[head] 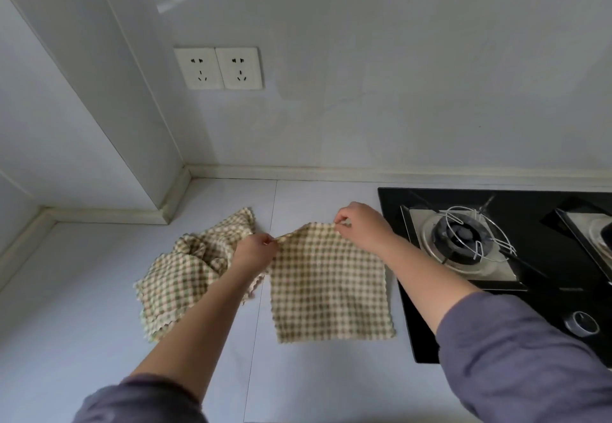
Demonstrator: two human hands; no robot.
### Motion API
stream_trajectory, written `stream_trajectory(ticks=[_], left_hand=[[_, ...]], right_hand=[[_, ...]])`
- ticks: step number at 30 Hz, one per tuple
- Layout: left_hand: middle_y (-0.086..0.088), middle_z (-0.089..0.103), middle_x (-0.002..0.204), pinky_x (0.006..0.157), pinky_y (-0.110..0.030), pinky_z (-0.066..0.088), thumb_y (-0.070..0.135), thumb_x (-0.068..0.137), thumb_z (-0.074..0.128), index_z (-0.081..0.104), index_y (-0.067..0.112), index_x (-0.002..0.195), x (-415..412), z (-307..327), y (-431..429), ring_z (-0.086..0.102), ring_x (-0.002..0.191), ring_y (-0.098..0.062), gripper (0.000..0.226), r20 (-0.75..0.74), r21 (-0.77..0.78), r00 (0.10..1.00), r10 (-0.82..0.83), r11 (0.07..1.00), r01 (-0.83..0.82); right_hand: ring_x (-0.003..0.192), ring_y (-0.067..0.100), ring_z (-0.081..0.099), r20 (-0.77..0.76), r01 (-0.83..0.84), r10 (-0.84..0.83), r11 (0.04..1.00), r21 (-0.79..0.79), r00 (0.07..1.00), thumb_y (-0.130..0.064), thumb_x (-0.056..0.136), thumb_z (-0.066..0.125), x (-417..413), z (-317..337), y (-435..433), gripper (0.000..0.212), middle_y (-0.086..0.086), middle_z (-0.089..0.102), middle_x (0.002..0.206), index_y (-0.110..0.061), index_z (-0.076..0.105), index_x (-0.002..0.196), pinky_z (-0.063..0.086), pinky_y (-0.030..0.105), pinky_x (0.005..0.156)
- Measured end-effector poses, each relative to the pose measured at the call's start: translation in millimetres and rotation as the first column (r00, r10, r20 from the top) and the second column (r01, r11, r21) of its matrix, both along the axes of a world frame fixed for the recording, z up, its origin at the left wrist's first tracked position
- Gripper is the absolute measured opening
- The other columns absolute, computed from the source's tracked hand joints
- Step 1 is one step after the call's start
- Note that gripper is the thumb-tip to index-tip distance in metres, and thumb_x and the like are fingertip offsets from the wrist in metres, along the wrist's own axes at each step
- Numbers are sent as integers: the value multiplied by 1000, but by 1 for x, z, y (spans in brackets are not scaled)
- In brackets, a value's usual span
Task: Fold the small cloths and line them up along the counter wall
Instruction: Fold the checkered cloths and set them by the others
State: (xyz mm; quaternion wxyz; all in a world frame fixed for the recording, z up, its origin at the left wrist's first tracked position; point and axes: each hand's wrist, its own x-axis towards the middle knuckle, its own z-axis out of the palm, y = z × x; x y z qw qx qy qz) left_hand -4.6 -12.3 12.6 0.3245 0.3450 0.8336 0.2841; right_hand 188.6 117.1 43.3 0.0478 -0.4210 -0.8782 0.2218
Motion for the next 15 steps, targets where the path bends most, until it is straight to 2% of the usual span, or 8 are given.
stream_trajectory(ticks=[2, 3, 5, 8, 10, 12, 15], left_hand=[[-11, 63, 115, 86, -37, 54, 27, 91, 53, 52, 12, 130, 1, -16, 3, 63, 98, -28, 42, 26, -65, 995, 96, 993, -94], [-12, 57, 127, 90, -39, 51, 29, 92, 53, 43, 11, 137, 5, -22, 0, 59, 108, -30, 49, 10, -78, 993, 120, 990, -119], [-11, 50, 135, 93, -36, 47, 26, 92, 52, 40, 10, 138, 15, -35, -11, 53, 118, -29, 50, -40, -55, 994, 100, 993, -102], [-2, 58, 117, 83, -31, 49, 17, 91, 52, 53, 13, 125, 30, -49, -33, 58, 106, -21, 34, -58, -24, 998, -31, 999, 30], [3, 64, 102, 82, -30, 52, 16, 90, 55, 62, 15, 110, 37, -54, -44, 62, 97, -16, 21, -72, -11, 988, -133, 991, 133], [4, 67, 93, 82, -22, 50, 13, 89, 58, 68, 13, 98, 44, -58, -52, 61, 87, -10, 13, -114, 41, 974, -198, 978, 203], [11, 61, 86, 69, -7, 42, 14, 86, 62, 68, 15, 92, 51, -61, -66, 55, 80, -2, 9, -193, 100, 935, -297, 942, 320]], right_hand=[[124, 21, 45, 38, 26, -27, 1000, 15, 999, -24, 95, 51, -4, -15, -3, 37, 0, 48, 135, -20, 53, 131, 38, 37, 101], [128, 21, 40, 56, 29, -29, 1000, 6, 998, -23, 95, 49, -2, -23, -7, 42, 1, 43, 141, -20, 47, 137, 36, 37, 103], [131, 20, 37, 94, -3, 5, 1000, -30, 996, -22, 95, 49, 7, -41, -19, 45, 1, 39, 144, -19, 43, 140, 35, 35, 104], [131, 18, 37, 126, -22, 35, 995, -101, 991, -20, 94, 50, 27, -65, -41, 44, -2, 39, 144, -18, 45, 138, 37, 33, 105], [125, 14, 42, 85, -15, 25, 993, -117, 996, -18, 94, 50, 39, -75, -53, 38, -4, 43, 139, -17, 50, 132, 39, 29, 99], [116, 13, 48, 25, -5, 8, 996, -88, 1000, -15, 94, 49, 48, -79, -63, 31, -5, 50, 130, -16, 56, 124, 42, 27, 90], [109, 15, 53, 1, 7, -7, 1000, -18, 1000, -14, 91, 52, 63, -79, -77, 23, -5, 56, 117, -15, 60, 112, 45, 29, 80]])
